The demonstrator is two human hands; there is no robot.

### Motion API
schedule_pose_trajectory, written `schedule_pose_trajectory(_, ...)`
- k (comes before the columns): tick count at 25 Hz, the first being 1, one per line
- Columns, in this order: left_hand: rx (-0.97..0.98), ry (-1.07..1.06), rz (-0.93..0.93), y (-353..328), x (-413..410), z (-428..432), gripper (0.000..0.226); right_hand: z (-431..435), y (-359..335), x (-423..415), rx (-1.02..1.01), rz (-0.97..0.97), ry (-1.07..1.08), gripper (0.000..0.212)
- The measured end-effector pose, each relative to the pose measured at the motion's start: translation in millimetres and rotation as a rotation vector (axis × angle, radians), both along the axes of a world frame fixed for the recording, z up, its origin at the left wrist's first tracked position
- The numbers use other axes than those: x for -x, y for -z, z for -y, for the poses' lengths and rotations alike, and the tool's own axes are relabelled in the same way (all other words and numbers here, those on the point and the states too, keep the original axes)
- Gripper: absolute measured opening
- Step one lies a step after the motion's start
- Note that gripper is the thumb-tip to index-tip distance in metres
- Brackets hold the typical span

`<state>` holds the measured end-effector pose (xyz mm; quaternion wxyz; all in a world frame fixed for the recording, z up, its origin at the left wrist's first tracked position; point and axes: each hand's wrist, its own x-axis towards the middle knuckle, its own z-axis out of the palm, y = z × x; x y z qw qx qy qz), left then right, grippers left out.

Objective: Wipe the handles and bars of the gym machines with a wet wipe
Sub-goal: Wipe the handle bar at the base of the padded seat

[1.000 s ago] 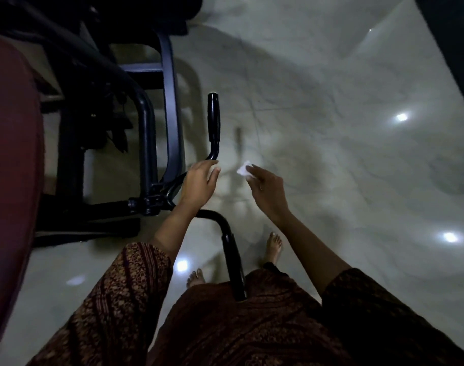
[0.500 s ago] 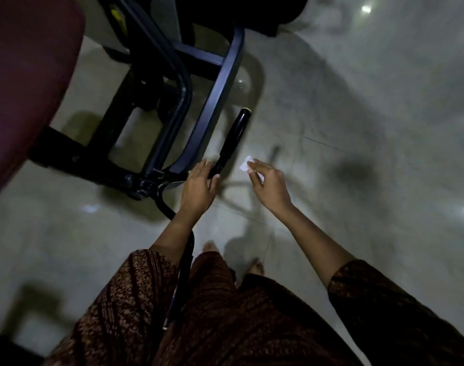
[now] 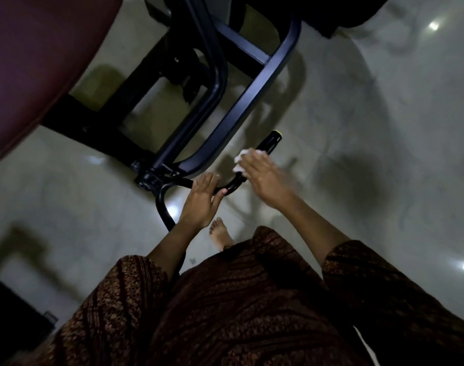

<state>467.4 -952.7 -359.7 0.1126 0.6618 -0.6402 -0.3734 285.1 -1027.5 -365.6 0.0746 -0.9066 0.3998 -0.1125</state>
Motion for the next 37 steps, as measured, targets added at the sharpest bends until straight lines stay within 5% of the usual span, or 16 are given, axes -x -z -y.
schedule_pose_trajectory(4,-0.004,-0.132,-0.041,5.8,4.7,-4.9,0.050,13.4,-0.6,-3.0,-0.190,0.068,0.317,0.038)
schedule_pose_trajectory(9,-0.014,-0.228,-0.056,4.5,12.7,-9.7,0.051,1.4,2.0,5.0,-0.128,-0.180,-0.267,0.040)
schedule_pose_trajectory(15,-0.015,-0.335,-0.049,3.1,22.1,-13.1,0.053,37.1,-17.4,6.0,-0.201,-0.126,0.250,0.046)
schedule_pose_trajectory(20,-0.015,-0.365,-0.054,2.9,22.2,-12.7,0.052,10.5,-10.5,6.4,-0.088,-0.165,-0.322,0.037)
schedule_pose_trajectory(25,-0.027,-0.365,-0.060,1.1,21.7,-12.9,0.052,39.9,-12.8,30.0,-0.278,0.056,0.254,0.042)
schedule_pose_trajectory(27,-0.024,-0.363,-0.059,0.8,21.0,-13.2,0.052,14.4,-9.2,16.6,-0.315,0.072,0.235,0.044)
schedule_pose_trajectory(31,-0.039,-0.351,-0.054,1.1,19.8,-12.8,0.051,-11.9,-2.6,22.5,-0.212,-0.025,-0.220,0.048)
schedule_pose_trajectory(35,-0.033,-0.352,-0.052,0.6,19.9,-12.8,0.051,26.2,-9.0,18.7,-0.325,0.133,0.246,0.040)
schedule_pose_trajectory(37,-0.030,-0.352,-0.051,-0.4,20.3,-13.2,0.050,31.3,-9.3,10.8,-0.280,0.110,0.308,0.035)
